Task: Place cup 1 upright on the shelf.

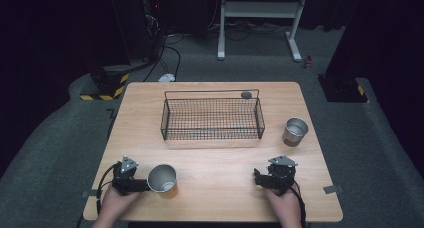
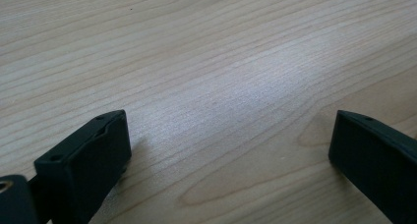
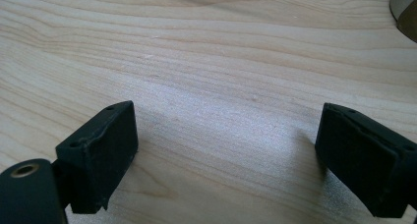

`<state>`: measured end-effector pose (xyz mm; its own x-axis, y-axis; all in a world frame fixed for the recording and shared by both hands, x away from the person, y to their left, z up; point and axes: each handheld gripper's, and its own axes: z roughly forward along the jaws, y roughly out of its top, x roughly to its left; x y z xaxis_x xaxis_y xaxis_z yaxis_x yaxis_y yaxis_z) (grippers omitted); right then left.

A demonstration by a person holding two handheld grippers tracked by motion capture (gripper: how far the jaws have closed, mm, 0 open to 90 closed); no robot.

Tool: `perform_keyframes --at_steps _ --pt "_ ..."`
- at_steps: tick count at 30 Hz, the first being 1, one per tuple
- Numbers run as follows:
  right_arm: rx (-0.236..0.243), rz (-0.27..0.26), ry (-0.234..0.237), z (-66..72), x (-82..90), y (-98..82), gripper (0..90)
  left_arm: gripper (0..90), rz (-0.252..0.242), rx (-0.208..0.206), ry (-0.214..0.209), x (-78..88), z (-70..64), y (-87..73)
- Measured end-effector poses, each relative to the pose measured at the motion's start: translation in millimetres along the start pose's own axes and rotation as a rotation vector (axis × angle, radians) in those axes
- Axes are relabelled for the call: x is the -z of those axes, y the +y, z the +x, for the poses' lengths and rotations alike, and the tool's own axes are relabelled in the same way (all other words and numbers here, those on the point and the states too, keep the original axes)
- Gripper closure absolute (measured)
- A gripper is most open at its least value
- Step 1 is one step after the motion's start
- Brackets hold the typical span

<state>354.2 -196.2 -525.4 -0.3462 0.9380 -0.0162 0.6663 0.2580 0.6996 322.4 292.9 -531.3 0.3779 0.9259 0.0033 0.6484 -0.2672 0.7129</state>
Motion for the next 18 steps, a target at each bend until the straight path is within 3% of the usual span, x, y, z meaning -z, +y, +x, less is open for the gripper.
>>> perform_keyframes --at_steps 5,8,18 --pt "-0.005 -0.001 -0.001 -0.3 0.9 -0.8 9.0 0.0 0.005 0.004 0.011 0.1 -0.5 0.3" --pt "-0.004 0.0 0.001 -2.2 2.2 -2.2 9.0 0.3 0.035 0.003 0.008 2.4 2.2 1.6" --pt "-0.009 0.001 0.0 -4.2 2.1 -2.1 8.7 0.0 0.043 -0.001 -0.001 4.6 3.2 0.2"
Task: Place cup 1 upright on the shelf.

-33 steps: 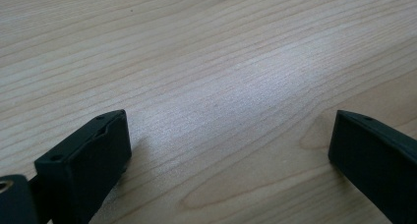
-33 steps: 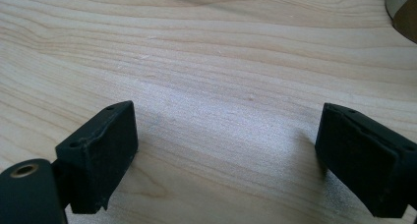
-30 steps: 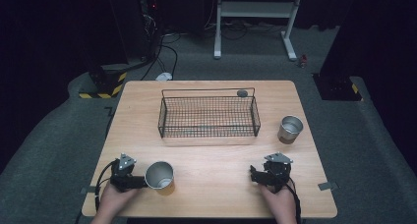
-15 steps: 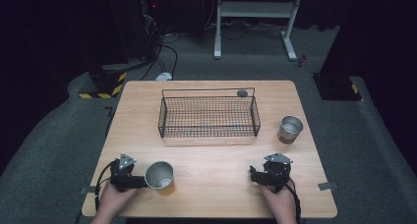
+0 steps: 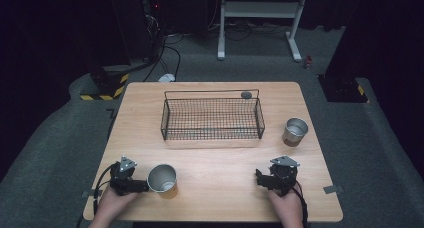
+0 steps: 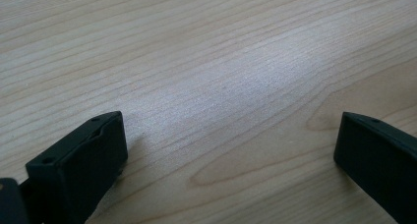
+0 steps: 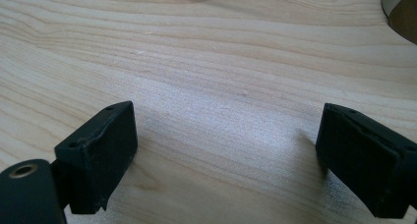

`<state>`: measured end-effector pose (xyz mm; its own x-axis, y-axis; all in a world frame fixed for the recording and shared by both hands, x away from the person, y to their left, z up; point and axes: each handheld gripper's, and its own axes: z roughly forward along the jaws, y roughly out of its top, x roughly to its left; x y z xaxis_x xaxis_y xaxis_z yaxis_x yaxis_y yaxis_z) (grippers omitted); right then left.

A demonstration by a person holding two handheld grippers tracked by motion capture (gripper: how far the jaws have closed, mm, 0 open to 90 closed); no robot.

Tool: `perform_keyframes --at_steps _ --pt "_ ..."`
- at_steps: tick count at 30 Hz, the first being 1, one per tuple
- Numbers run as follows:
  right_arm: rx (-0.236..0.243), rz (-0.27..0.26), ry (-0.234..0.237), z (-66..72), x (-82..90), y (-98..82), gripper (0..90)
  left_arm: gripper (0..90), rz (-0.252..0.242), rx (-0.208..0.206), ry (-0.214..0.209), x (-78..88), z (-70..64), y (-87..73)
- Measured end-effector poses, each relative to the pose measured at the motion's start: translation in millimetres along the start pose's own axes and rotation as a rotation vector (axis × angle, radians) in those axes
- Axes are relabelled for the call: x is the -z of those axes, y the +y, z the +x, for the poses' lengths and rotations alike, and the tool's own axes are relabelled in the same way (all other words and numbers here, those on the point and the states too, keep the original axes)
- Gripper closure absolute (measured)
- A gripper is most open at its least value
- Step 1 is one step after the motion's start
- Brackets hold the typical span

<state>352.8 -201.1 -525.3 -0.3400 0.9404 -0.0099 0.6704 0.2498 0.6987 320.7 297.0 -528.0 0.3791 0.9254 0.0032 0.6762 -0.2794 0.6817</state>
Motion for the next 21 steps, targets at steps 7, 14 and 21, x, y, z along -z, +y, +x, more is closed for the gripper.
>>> perform_keyframes --at_steps 7,14,21 --pt "0.002 -0.001 -0.001 0.2 0.6 -0.7 8.7 0.6 0.036 -0.016 -0.019 0.4 0.0 7.0" --pt "0.004 -0.001 0.002 0.1 0.3 -0.4 8.7 1.6 -0.029 -0.014 -0.044 11.1 -1.0 10.1" --pt "0.007 0.0 0.007 -0.2 -0.1 0.1 8.6 2.6 -0.067 -0.052 -0.067 22.6 -3.8 16.2"
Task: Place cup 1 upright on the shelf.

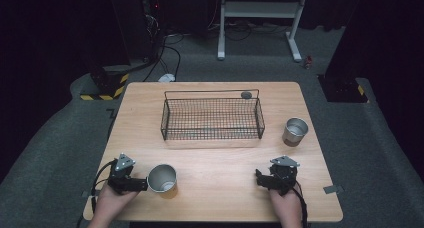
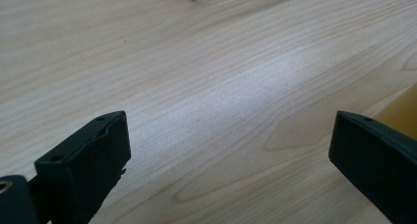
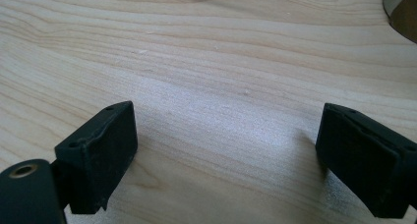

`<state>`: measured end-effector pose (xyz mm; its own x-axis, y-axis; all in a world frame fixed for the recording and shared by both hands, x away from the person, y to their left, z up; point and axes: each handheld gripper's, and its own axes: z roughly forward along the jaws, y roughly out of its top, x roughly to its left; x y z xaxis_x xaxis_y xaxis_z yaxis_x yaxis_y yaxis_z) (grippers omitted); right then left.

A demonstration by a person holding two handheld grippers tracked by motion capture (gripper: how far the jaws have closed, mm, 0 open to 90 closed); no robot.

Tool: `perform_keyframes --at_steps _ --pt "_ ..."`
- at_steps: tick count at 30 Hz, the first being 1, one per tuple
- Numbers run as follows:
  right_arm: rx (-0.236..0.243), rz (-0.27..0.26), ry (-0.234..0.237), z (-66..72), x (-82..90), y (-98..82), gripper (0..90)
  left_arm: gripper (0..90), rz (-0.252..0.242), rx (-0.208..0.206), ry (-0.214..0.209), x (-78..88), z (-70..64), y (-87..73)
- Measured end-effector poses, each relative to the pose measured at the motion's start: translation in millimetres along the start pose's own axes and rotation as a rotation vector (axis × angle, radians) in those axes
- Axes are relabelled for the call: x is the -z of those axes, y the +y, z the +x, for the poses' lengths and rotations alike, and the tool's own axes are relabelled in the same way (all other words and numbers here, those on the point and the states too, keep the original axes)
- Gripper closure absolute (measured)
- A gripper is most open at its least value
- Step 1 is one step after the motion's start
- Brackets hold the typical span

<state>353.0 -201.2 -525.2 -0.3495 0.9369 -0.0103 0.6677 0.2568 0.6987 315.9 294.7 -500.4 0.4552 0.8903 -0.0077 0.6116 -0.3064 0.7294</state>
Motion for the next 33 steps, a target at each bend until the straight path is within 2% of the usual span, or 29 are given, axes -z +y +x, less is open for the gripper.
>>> perform_keyframes --at_steps 6,11,14,16,20,27,33 --pt "0.0 0.001 0.001 0.1 -0.1 0.1 8.6 6.4 -0.039 -0.01 -0.006 5.6 -0.5 1.5" --pt "0.004 -0.001 0.001 0.2 0.4 -0.5 8.8 7.4 -0.085 0.007 -0.012 12.7 3.2 3.6" --pt "0.004 -0.001 0.002 0.0 0.4 -0.5 8.8 7.9 -0.119 0.019 -0.005 16.4 2.6 4.6" --pt "0.004 -0.001 0.002 0.1 0.4 -0.5 8.8 7.4 -0.137 0.011 0.009 20.6 1.5 5.2" --pt "0.005 -0.001 0.002 0.1 0.4 -0.5 8.8 6.7 -0.141 0.01 0.004 23.8 2.0 5.4" --pt "0.008 -0.003 0.002 0.2 0.7 -0.9 8.9 6.7 -0.193 0.046 -0.009 32.3 7.4 6.7" --pt "0.008 -0.002 0.003 0.0 0.7 -0.9 8.9 4.4 -0.214 0.054 -0.027 36.5 6.7 9.0"
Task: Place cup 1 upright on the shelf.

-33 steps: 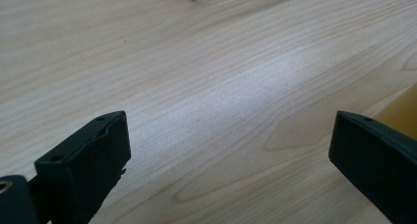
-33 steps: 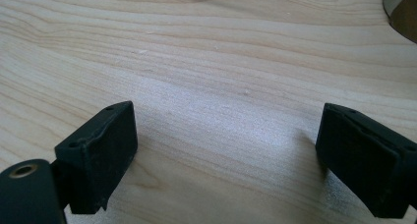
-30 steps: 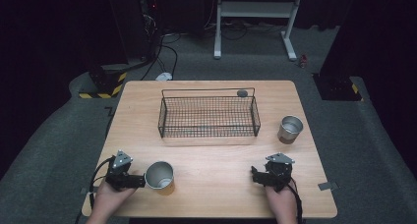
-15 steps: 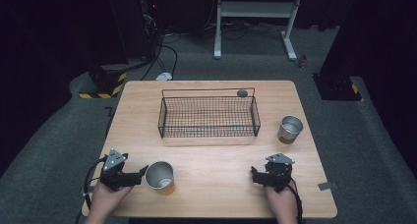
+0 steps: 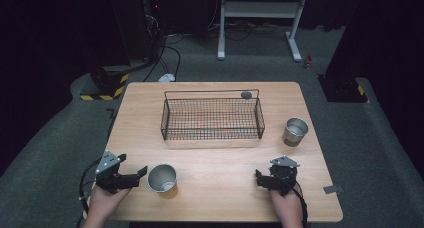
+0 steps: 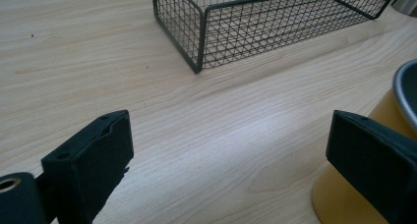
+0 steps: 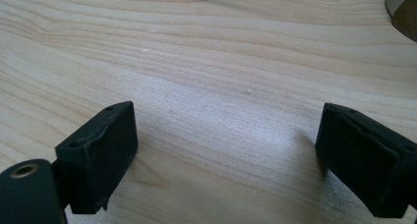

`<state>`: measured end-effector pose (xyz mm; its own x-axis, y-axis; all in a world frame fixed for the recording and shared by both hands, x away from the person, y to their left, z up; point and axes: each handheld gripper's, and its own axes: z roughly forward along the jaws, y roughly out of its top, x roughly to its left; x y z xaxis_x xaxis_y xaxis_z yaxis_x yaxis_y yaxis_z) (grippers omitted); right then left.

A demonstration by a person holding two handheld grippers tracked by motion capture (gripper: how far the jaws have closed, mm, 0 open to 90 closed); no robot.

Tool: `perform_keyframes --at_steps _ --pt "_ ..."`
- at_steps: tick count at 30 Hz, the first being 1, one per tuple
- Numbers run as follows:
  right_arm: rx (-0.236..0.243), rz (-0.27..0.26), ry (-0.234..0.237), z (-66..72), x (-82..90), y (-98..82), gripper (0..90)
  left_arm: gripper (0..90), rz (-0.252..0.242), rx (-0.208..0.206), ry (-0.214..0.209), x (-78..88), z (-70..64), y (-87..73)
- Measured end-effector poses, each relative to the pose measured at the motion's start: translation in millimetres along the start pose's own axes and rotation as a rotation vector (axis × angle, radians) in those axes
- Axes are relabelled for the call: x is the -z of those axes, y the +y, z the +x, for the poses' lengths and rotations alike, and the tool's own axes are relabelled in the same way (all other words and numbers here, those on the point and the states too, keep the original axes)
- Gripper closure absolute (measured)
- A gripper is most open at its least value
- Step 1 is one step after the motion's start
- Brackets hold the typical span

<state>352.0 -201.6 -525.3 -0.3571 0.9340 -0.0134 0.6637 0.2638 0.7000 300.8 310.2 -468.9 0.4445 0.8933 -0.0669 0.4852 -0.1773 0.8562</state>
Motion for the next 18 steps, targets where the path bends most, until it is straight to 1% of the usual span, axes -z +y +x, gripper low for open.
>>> perform_keyframes --at_steps 2,5,6,9,11,13,15,18 --pt "0.0 0.0 0.0 0.0 0.0 0.0 8.9 4.0 -0.009 0.003 -0.003 1.5 -1.9 0.8" --pt "0.0 0.0 0.0 0.0 0.0 0.0 8.9 3.9 -0.034 0.001 0.016 7.6 -4.2 3.1" --pt "0.0 0.0 0.0 0.0 0.0 0.0 8.9 3.8 -0.034 0.001 0.016 7.6 -4.2 3.1" --pt "0.0 0.0 0.0 0.0 0.0 0.0 8.8 3.7 -0.064 0.004 0.02 13.0 -5.2 5.5" --pt "0.0 0.0 0.0 0.0 0.0 0.0 8.8 3.7 -0.079 0.008 0.012 15.7 -6.4 7.8" --pt "0.001 0.0 0.0 0.0 0.0 0.0 8.8 3.7 -0.091 0.002 0.0 17.9 -9.0 10.2" --pt "0.0 0.0 0.0 0.1 0.0 0.0 8.8 3.7 -0.103 -0.005 -0.013 19.4 -13.9 12.8" --pt "0.0 0.0 0.0 0.1 0.0 0.0 8.8 3.7 -0.105 -0.023 -0.025 20.4 -19.4 15.2"
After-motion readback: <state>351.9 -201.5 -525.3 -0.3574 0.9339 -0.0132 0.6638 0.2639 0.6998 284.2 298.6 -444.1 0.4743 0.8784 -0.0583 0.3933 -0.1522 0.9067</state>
